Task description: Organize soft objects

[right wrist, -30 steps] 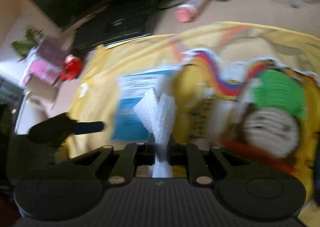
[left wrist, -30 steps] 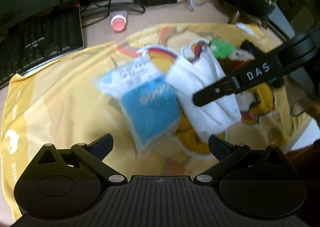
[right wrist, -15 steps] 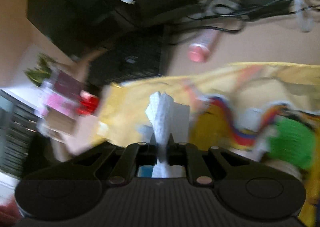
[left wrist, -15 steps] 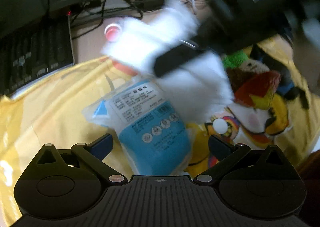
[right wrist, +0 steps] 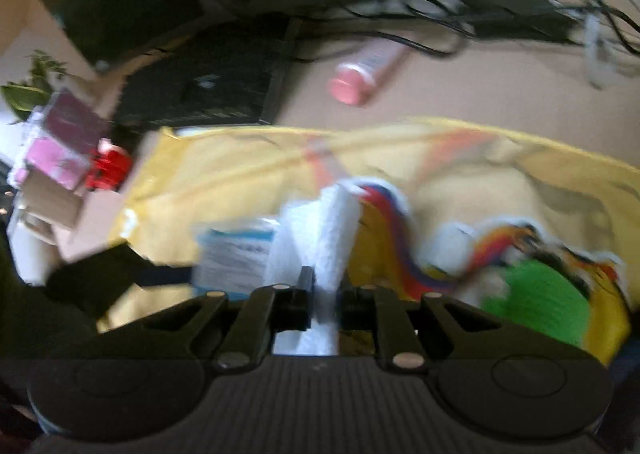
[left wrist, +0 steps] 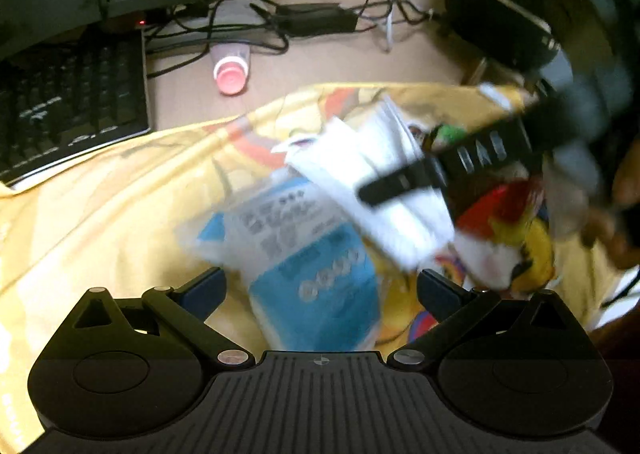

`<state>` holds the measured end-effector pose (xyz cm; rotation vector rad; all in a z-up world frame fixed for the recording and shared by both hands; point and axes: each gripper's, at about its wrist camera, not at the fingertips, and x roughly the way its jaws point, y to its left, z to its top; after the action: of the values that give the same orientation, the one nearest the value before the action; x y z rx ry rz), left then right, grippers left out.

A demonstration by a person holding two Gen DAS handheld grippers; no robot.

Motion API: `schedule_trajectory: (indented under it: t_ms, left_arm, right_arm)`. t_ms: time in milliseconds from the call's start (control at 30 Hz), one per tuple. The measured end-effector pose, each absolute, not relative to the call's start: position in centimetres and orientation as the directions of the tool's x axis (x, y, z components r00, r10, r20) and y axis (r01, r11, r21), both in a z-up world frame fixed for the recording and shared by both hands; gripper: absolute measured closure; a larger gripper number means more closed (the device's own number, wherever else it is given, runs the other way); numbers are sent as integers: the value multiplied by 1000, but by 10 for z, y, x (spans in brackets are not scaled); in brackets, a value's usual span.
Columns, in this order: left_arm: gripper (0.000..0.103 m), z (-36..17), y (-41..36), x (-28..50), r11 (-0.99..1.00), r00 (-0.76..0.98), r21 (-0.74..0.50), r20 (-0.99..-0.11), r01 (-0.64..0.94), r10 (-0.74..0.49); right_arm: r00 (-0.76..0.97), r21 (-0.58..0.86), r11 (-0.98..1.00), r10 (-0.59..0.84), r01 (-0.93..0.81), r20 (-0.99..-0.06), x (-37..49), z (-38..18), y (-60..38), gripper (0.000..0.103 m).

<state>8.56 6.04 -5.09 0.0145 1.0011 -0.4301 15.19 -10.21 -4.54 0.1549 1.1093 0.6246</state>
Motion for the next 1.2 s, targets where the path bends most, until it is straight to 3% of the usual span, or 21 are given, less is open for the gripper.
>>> schedule_trajectory:
  t_ms: [200,433,567,700,933,1033,1200]
  left_arm:
    - [0,-56,60,125,941,450,-75,-864,331,-227]
    - [1,-71,44,138,905,420,-32,-879,424,-227]
    - [30,-63,35,140,866,436,9,-867,499,-242]
    - [33,-43,32,152,862,510,52,-824,504,-248]
    - [33,-5,45,105,859,643,29,-675,512,-361]
    - [32,-6,45,82,829,597,-45,-672,557,-438]
    - [23,-20,43,76,848,584,-38,-709,529,-397]
  right_arm:
    - [333,411,858,502,-309,-798,146,-49,-131,89]
    - [405,442,854,520,-276,-752,139,-29,-148,89]
    - [438,464,847,531,-259,-725,140,-19,-156,89]
    - [473,464,854,517,-235,-713,149,-11,-164,89]
    - [519,429,866,499,-258,-694,155,8,-164,89]
    - [472,476,840,540,-259,-697,161,0,-152,89]
    - [319,633,699,715,-332,-622,149,1,-124,89]
